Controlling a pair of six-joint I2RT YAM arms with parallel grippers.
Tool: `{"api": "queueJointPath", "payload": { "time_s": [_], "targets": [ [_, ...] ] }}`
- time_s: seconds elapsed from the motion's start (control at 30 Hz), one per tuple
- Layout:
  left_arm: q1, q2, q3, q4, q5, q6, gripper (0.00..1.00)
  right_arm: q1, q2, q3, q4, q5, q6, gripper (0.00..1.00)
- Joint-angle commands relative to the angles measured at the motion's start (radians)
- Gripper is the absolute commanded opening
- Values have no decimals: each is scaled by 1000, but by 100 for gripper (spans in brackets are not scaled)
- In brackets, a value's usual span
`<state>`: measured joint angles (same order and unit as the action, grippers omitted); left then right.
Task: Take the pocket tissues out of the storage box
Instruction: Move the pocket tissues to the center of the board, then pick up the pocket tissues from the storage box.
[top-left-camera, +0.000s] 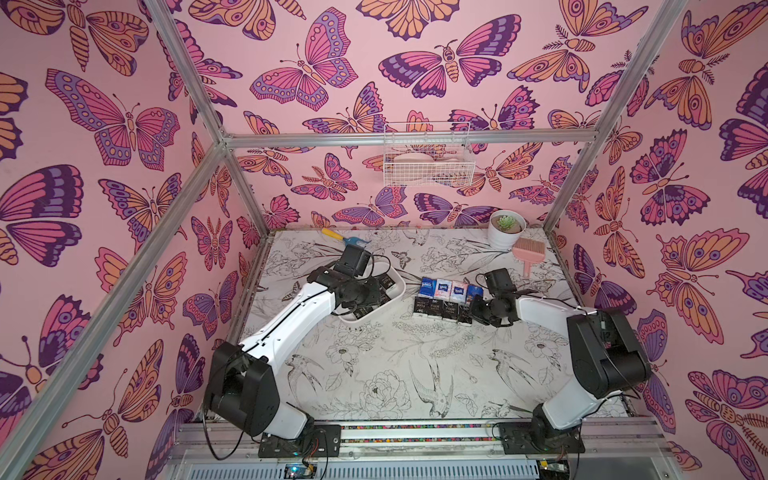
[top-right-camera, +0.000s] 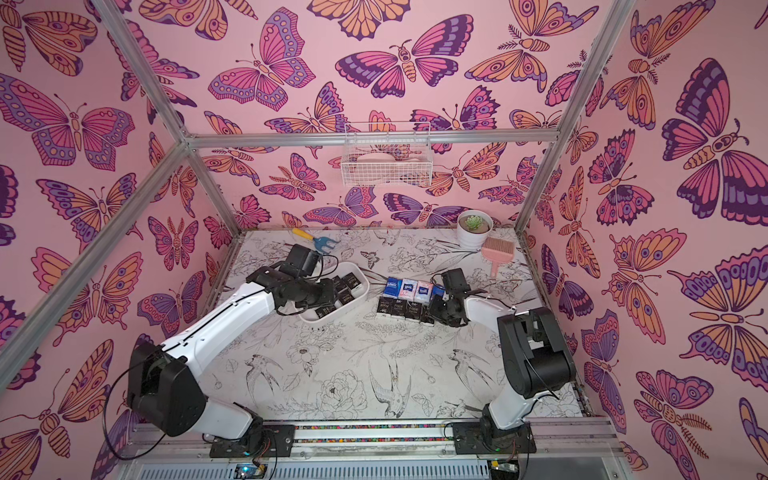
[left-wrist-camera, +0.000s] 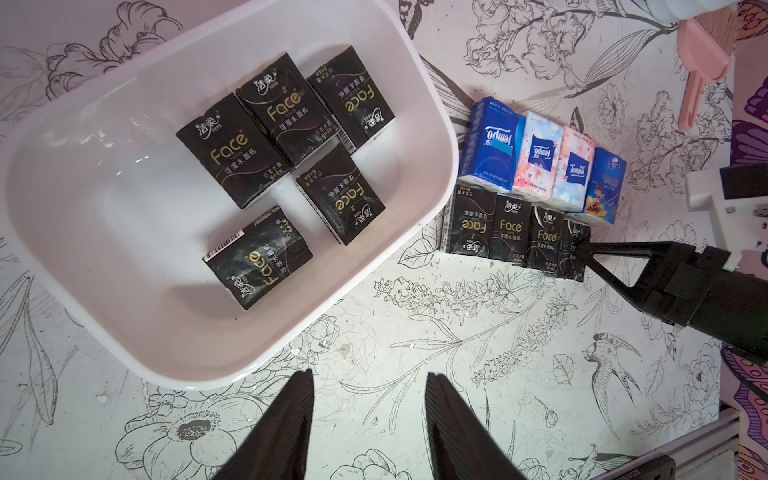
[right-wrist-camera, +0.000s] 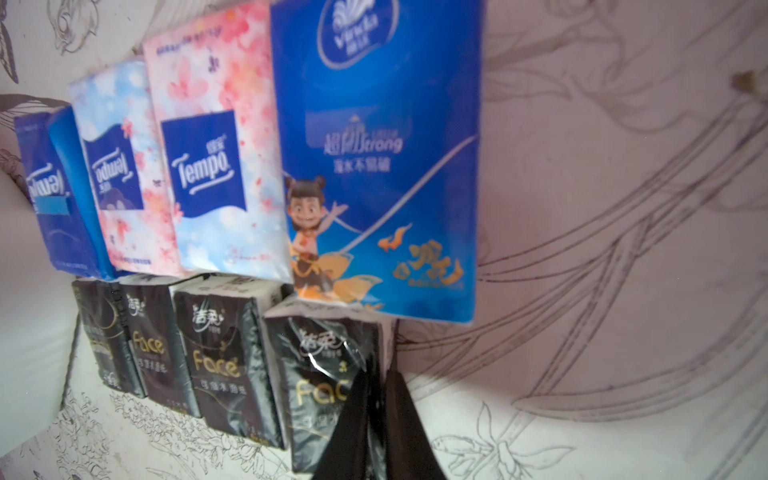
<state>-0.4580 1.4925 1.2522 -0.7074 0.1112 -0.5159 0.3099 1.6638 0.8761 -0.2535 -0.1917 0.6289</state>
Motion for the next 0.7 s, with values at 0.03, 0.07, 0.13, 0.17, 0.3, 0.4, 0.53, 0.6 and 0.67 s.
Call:
{"api": "queueJointPath", "payload": {
  "time_s": [0.03, 0.07, 0.13, 0.17, 0.3, 0.4, 0.53, 0.6, 0.67],
  "targets": [
    [9, -10, -4, -12, -18, 15, 49, -6, 12, -3, -24, 16, 11, 17],
    [9, -9, -5, -12, -23, 16, 49, -6, 0, -5, -26, 16, 13, 19],
    [12, -5, -4, -11, -35, 20, 49, -7, -25, -5, -28, 17, 17, 25],
    [15, -4, -4, -11, -40, 21, 49, -6, -36, -5, -30, 16, 20, 28],
    [37, 25, 2, -13, -48, 27, 49, -7, -101, -6, -34, 12, 28, 39],
    [57, 54, 15, -15, -57, 37, 49, -6, -155, -3, -50, 11, 23, 43],
    [91, 106, 35, -16, -62, 37, 49, -6, -191, -9, -55, 4, 11, 46],
    [101, 150, 56, -20, -99, 52, 49, -4, -191, -9, -56, -13, 3, 47],
    [106, 205, 96, -46, -157, 60, 50, -3, -186, -14, -46, -31, 4, 48]
  ]
}}
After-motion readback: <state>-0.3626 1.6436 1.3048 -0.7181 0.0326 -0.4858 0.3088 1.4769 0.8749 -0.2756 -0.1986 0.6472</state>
